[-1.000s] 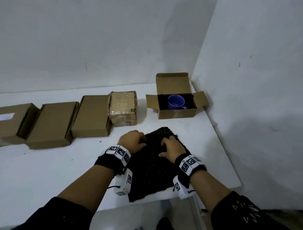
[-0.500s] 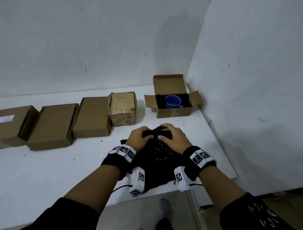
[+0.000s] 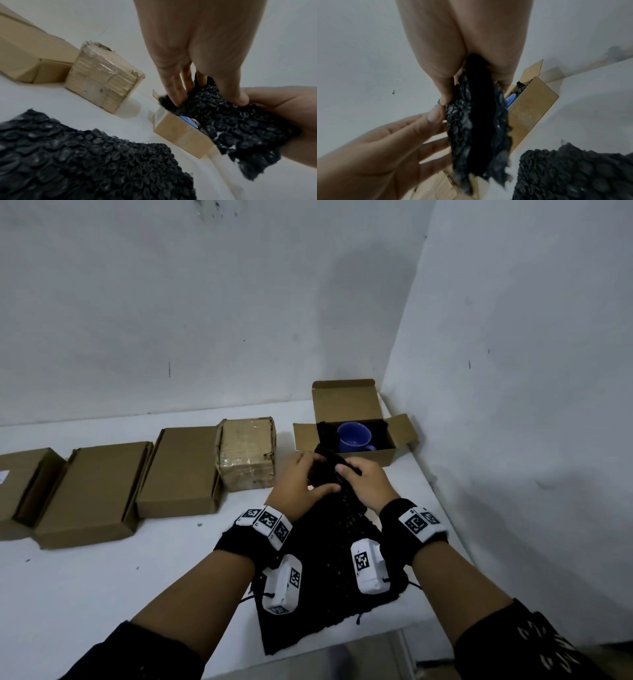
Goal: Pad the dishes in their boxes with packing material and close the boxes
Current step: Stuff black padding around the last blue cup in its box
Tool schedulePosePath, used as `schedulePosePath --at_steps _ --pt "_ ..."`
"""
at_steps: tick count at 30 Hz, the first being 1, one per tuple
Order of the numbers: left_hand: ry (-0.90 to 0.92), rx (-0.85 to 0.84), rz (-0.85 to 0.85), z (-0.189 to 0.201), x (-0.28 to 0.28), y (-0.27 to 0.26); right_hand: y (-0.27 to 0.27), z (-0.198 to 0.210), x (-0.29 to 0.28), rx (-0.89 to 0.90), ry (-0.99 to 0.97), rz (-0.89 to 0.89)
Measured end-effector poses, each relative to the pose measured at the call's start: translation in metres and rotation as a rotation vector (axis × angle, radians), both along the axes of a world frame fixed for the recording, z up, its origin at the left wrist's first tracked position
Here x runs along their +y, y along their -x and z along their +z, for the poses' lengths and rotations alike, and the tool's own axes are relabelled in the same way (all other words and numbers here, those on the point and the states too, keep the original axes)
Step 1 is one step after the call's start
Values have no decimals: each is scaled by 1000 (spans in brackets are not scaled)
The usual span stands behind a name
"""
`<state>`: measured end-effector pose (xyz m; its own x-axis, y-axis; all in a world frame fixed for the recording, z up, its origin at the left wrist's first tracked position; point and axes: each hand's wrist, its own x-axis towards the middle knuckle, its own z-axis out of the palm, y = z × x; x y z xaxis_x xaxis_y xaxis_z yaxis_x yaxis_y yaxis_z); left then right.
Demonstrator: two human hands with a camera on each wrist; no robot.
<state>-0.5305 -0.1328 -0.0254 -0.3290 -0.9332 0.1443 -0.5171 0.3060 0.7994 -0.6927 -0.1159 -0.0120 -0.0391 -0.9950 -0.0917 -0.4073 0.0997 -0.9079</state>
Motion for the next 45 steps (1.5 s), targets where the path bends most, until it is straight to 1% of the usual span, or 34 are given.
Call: schedulePosePath --at_steps 4,6,8,10,12,14,15,17,19,21,23,26,29,31,34,35,37,38,39,42,43,45 --pt "-162 41 -42 1 -20 10 9 2 -19 -98 -9 28" --pt "-153 33 -17 -3 -31 13 12 6 -27 -146 -23 12" --pt "-135 39 4 -4 -43 16 20 7 -38 -145 29 11" --pt "-96 38 2 -4 -50 16 28 8 -45 -101 65 102" --pt "-69 33 15 -5 -60 18 34 9 -55 -108 51 257" --pt "-88 74 38 -6 -68 20 38 10 -65 -125 29 318" --pt "-101 113 65 -8 -72 21 39 11 -70 -126 30 312" --pt "-121 192 145 -11 -77 23 42 8 -80 -103 63 228" --pt "-115 210 220 -17 -83 24 47 2 -94 -3 112 78" --pt "-91 103 272 -25 -90 23 48 -4 -106 160 138 -35" --pt "-106 -33 267 -35 -96 22 44 -14 -113 286 181 -57" --pt "-148 -156 245 -46 -101 24 34 -34 -118 444 218 19" --pt "-182 -189 238 -52 -104 27 27 -49 -119 602 205 186" --pt "-191 -188 236 -55 -104 27 24 -52 -118 720 206 249" --pt "-189 -162 230 -58 -104 26 21 -48 -115 707 134 243" --pt "-190 -157 228 -59 -104 26 19 -48 -113 780 108 274" --pt "-195 -152 223 -59 -106 26 18 -53 -110 994 80 383" --pt "-201 -149 218 -58 -106 26 17 -55 -109 1044 77 412" --pt "-204 -151 207 -58 -106 25 17 -55 -110 1051 64 421" --pt "-191 -165 158 -55 -103 20 15 -47 -112 938 -28 421" --pt "-172 -158 151 -53 -99 18 15 -42 -110 884 -21 392" --pt "-111 -121 157 -49 -89 11 16 -35 -103 789 66 287"
